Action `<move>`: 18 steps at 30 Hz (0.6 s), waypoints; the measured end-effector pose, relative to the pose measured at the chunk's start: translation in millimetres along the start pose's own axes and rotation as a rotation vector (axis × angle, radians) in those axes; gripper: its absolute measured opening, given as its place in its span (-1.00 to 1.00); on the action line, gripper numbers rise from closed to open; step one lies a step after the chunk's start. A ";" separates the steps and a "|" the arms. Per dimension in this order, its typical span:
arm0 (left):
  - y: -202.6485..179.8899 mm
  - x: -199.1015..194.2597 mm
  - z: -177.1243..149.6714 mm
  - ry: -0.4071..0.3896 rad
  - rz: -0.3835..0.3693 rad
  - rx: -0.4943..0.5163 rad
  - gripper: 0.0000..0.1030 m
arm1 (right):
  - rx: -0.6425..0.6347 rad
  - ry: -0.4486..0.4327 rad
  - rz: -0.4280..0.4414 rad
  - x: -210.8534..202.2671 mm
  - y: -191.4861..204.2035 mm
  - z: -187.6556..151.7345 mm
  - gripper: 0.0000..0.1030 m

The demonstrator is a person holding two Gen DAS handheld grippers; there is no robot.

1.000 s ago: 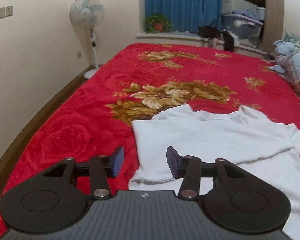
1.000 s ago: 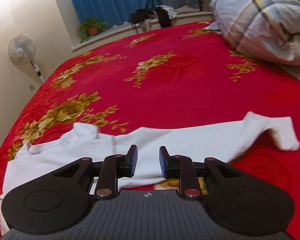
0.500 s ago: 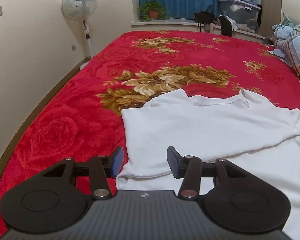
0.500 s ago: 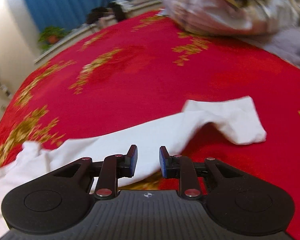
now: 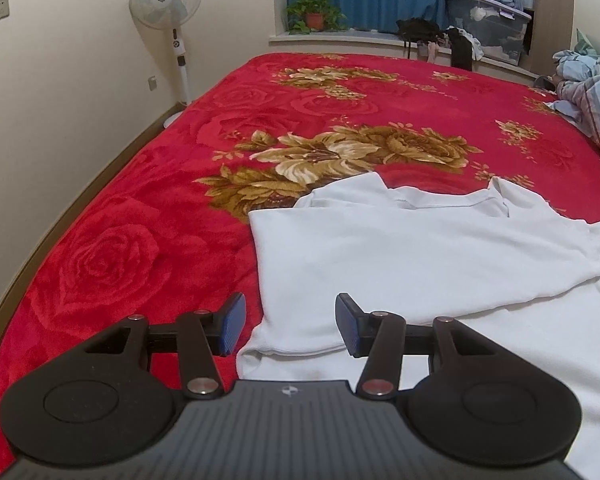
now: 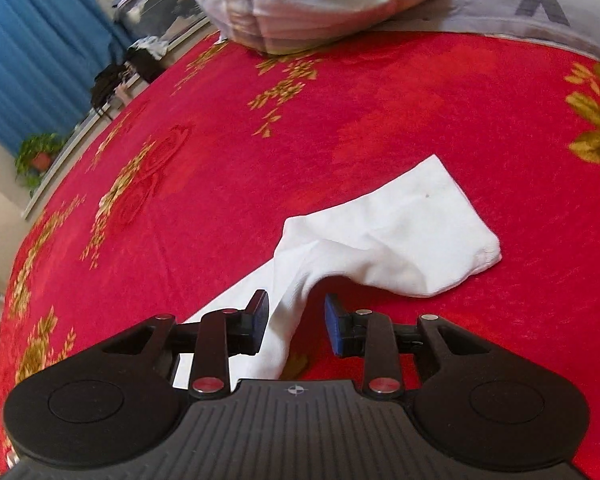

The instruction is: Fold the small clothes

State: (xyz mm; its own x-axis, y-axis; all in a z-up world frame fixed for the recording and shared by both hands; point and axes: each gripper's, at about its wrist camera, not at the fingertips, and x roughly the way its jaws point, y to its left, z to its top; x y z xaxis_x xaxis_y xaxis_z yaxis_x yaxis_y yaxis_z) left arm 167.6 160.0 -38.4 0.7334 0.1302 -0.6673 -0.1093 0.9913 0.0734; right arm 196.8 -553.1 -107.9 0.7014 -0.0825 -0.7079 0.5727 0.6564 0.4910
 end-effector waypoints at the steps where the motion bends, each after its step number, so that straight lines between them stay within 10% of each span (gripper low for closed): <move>1: 0.9 0.0 -0.3 0.001 0.001 -0.002 0.07 | 0.006 -0.007 0.004 1.6 0.5 0.4 -0.37; 18: 25.7 -8.3 -0.7 -0.014 0.008 -0.033 0.07 | -0.075 -0.235 -0.167 -9.0 49.6 -2.6 -0.88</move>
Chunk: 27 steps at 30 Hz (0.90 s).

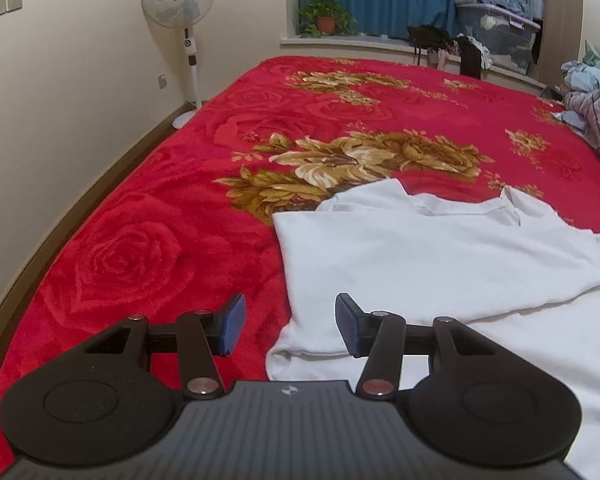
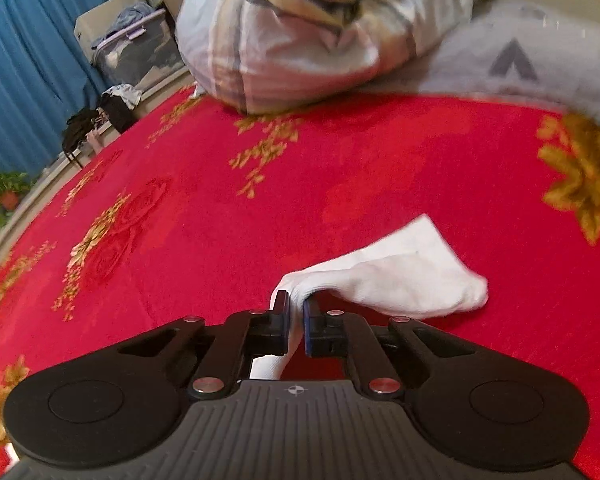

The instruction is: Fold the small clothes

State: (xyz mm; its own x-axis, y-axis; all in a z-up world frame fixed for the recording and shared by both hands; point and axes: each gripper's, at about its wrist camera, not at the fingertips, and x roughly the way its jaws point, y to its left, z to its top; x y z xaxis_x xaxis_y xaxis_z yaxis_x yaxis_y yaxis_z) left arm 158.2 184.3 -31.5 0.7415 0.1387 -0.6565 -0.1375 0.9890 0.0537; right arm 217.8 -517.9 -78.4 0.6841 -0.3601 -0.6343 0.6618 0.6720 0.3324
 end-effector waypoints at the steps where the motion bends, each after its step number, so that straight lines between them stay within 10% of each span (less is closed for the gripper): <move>1: 2.9 -1.0 0.3 -0.002 0.001 -0.006 0.07 | -0.035 -0.032 -0.006 -6.5 10.6 -0.7 -0.88; 4: 12.9 -2.7 1.8 -0.002 0.000 -0.035 0.07 | -0.226 -0.176 0.053 -42.8 64.0 -10.1 -0.88; 10: 35.0 -7.0 7.5 -0.009 -0.008 -0.119 0.06 | -0.633 -0.355 0.586 -176.5 202.9 -98.8 -0.89; 15: 53.2 -8.0 10.2 0.013 -0.029 -0.205 0.06 | -0.835 0.014 0.991 -220.5 267.1 -219.6 -0.74; 20: 66.1 -6.6 11.9 0.048 -0.078 -0.301 0.06 | -0.998 0.362 0.879 -197.1 259.9 -295.8 -0.68; 27: 52.4 20.2 11.9 0.133 -0.206 -0.326 -0.46 | -0.826 0.331 0.767 -208.2 218.9 -209.7 -0.60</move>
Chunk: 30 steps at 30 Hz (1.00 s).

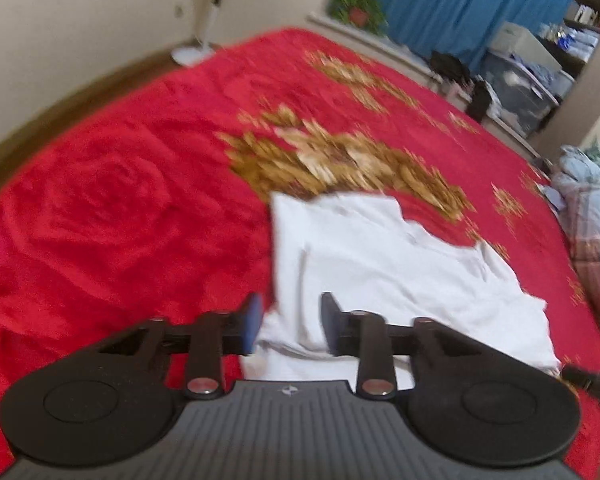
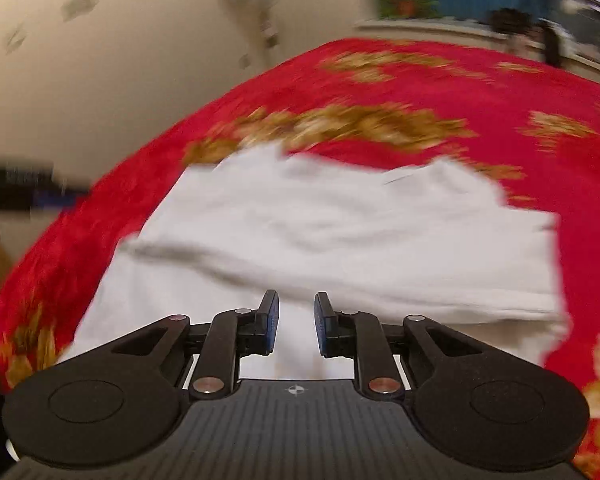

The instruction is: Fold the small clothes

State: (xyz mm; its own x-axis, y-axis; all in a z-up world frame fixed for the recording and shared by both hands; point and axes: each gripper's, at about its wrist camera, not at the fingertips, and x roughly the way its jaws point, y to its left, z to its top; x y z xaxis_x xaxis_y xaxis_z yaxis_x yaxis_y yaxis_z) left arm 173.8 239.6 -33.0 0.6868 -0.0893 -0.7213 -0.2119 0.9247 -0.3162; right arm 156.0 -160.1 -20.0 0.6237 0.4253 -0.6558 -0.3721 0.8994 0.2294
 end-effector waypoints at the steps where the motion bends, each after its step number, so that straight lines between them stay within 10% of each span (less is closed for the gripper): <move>1: -1.2 7.2 -0.6 0.024 -0.015 -0.015 -0.46 | 0.046 -0.008 -0.025 -7.7 -10.5 7.0 -0.60; 14: -1.6 78.2 -3.0 0.173 -0.013 -0.114 -0.50 | 0.360 -0.138 -0.181 -21.3 -108.7 2.8 -0.53; 16: -7.6 76.1 -2.2 0.163 -0.019 -0.078 -0.96 | 0.374 -0.145 -0.183 -19.4 -115.4 5.6 -0.53; 22: -6.1 14.9 19.4 -0.088 0.024 -0.040 -0.96 | 0.411 -0.137 -0.181 -13.0 -123.0 7.1 -0.53; 30: 4.2 12.3 20.7 -0.057 0.086 -0.005 -0.86 | 0.453 0.077 -0.242 44.9 -133.8 -13.7 -0.53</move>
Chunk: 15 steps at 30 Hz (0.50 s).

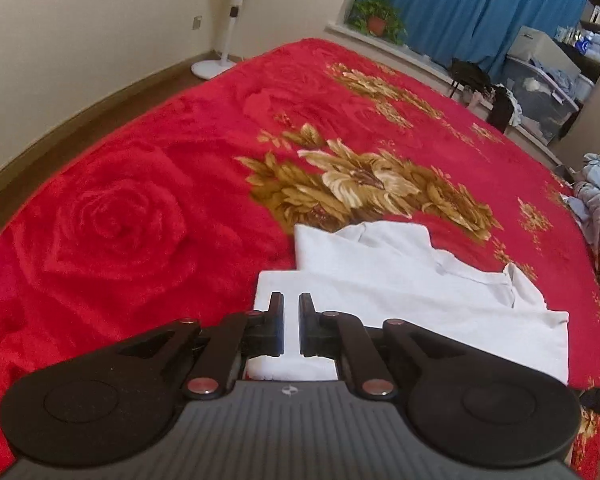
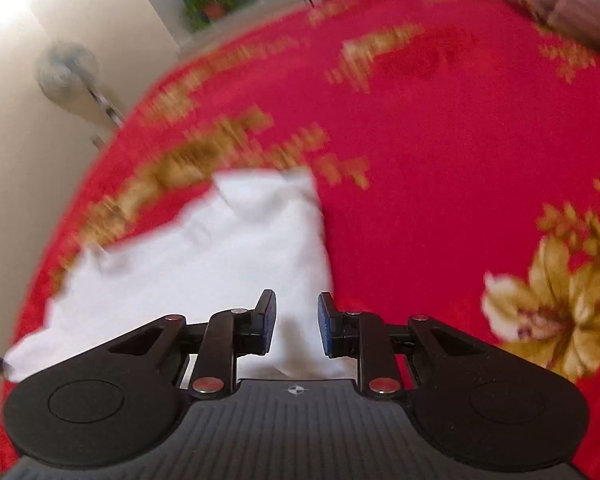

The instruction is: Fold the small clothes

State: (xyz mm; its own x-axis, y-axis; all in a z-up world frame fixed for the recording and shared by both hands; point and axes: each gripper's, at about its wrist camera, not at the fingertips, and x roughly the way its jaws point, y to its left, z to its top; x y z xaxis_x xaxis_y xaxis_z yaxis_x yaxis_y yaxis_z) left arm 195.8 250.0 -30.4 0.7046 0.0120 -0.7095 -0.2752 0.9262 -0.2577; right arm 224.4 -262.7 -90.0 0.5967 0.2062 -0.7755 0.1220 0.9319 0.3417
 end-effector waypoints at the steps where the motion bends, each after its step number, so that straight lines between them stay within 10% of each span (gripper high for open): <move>1: 0.8 2.3 0.8 0.012 -0.015 -0.018 -0.86 | -0.004 0.034 -0.035 6.8 -2.0 -2.5 -0.53; 6: -2.3 6.6 6.9 0.024 -0.031 -0.034 -0.86 | 0.014 -0.020 -0.094 -6.0 -3.7 3.2 -0.29; 15: -2.7 7.1 10.5 0.021 -0.060 -0.040 -0.86 | -0.032 -0.132 0.069 24.3 13.6 61.7 -0.25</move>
State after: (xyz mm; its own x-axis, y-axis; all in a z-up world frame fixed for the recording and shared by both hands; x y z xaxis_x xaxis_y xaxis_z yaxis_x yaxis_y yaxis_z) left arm 208.4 251.6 -27.9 0.7070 -0.0517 -0.7053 -0.2588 0.9092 -0.3261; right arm 289.5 -263.5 -71.5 0.7019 0.2308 -0.6738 0.0530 0.9265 0.3726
